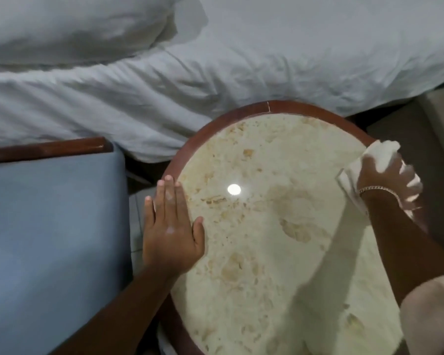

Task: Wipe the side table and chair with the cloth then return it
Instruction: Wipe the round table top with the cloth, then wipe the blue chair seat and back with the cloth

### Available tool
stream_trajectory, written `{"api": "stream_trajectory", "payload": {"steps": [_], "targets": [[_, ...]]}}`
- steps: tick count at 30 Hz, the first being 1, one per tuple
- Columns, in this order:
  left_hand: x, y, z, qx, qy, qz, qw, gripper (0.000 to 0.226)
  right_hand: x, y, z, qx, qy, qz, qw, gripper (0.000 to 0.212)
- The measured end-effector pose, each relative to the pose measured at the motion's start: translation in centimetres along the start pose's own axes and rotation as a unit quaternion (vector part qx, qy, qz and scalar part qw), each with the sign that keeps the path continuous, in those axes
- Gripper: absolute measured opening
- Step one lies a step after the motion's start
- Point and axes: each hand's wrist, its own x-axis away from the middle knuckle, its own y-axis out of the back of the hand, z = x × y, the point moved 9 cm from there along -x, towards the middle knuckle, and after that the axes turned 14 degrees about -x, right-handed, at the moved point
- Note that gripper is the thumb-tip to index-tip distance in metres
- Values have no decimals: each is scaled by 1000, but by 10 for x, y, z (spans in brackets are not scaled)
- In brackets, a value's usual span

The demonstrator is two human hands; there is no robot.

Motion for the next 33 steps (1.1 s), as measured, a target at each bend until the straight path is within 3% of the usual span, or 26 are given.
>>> {"api": "stream_trajectory", "payload": {"steps": [2,3,4,6,8,9,10,12,14,16,17,19,21,24,28,31,33], "targets": [[0,-1,0,-1,1,14,1000,76,14,-3,-4,-9,-58,-16,998,76],[0,-2,1,-2,3,21,1000,76,32,-11,16,-25,-38,-16,999,78],[1,-3,2,-3,5,26,1000,76,55,-21,46,-45,13,-7,999,79],[1,-2,1,-2,6,27,1000,76,125,-49,111,-57,203,27,977,77],[2,-1,0,8,0,27,1000,75,213,-78,149,-1,407,87,909,76],[3,-1,1,17,-8,25,1000,74,238,-86,150,23,462,105,880,76],[4,-1,3,24,-17,19,999,73,242,-84,148,28,472,104,875,75],[15,-1,6,36,-38,8,999,71,200,-62,124,2,362,64,930,73],[30,-2,10,62,-62,10,996,72,150,-35,69,-39,154,51,986,75],[35,0,14,101,-78,38,991,74,137,-9,12,-64,-10,40,997,83],[32,1,17,124,-81,74,986,76,144,-4,-3,-68,-51,37,996,85],[29,8,23,162,-79,147,973,76,183,-16,3,-60,-44,72,995,91],[34,22,42,176,-63,190,964,76,250,-50,45,-21,73,128,989,91],[59,47,99,221,-13,229,948,75,369,-89,118,85,288,202,932,85],[113,83,216,243,113,211,940,73,428,-102,211,109,388,312,860,68],[167,106,306,192,226,172,939,67,503,-120,290,41,480,413,773,56],[212,119,350,144,289,175,930,72,568,-132,326,-6,527,430,733,61]]}}
